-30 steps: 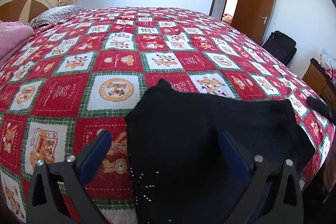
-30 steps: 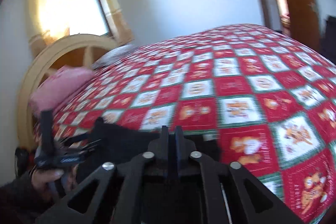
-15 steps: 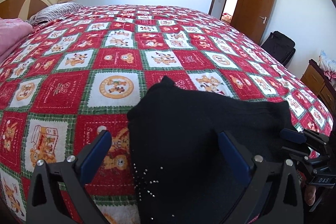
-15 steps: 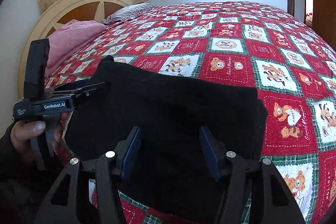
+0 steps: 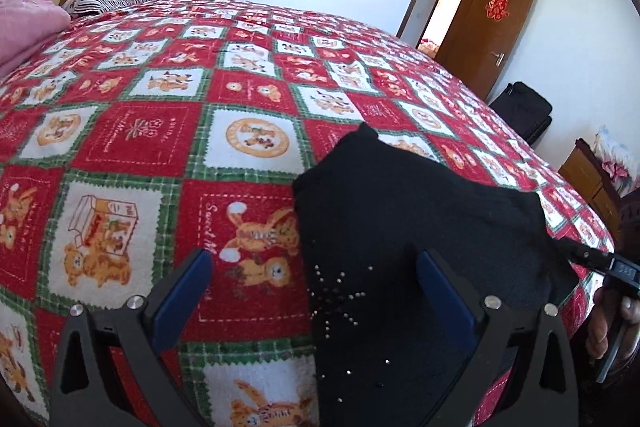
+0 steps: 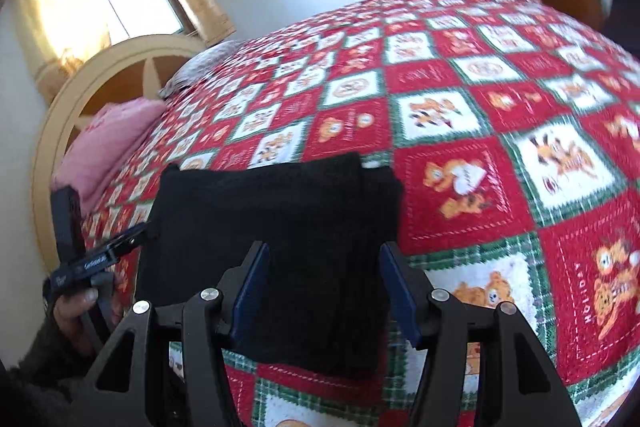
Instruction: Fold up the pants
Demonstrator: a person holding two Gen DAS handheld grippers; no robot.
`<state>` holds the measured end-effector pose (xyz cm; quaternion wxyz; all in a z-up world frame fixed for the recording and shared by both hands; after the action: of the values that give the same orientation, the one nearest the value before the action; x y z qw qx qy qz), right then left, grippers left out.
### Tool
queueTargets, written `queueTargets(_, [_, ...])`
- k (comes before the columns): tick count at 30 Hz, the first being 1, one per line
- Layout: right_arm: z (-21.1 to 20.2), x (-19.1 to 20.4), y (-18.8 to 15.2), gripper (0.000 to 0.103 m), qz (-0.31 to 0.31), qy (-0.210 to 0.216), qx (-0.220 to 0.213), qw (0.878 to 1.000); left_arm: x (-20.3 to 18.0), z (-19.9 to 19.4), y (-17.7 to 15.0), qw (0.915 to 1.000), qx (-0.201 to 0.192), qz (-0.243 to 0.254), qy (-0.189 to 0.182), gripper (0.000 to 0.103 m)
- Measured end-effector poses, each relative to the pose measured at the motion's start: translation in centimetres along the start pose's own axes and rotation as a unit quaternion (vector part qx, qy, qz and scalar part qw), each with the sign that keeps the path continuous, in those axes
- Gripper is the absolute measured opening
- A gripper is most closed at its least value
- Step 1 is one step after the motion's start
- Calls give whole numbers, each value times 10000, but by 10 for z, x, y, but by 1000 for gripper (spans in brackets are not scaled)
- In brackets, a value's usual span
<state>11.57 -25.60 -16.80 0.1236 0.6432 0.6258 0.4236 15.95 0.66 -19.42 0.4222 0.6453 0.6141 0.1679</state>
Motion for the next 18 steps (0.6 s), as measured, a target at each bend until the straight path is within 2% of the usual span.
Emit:
queueTargets(4, [16,-15,-8,59,305,70,229,9993,-2,3,-1,9999,-100,26,-80,103])
queueTargets(11, [26,-15,-6,59,417,299,58,9987,-14,5,-3,9990,-110,120,-420,103])
queueTargets(14, [27,-20,-6,58,475,363,59,9982,-15,8,-4,9988,-99,244,-416,103])
queueTargets(18, [30,-19,-7,58,389,346,70,9986,-12,11,-4,9985,-69,133,-518,103])
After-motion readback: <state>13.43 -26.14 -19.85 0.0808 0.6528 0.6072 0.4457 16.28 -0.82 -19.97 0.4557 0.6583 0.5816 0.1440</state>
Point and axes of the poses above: each gripper's, at about its wrist camera, not at the fingertips, and z roughly the way its jaws point, x to its left, y to its top, the point moved 5 cm from there along z, roughly the way its jaws point, and after that the axes turned 6 degrees about -x, right-handed, at the moved point
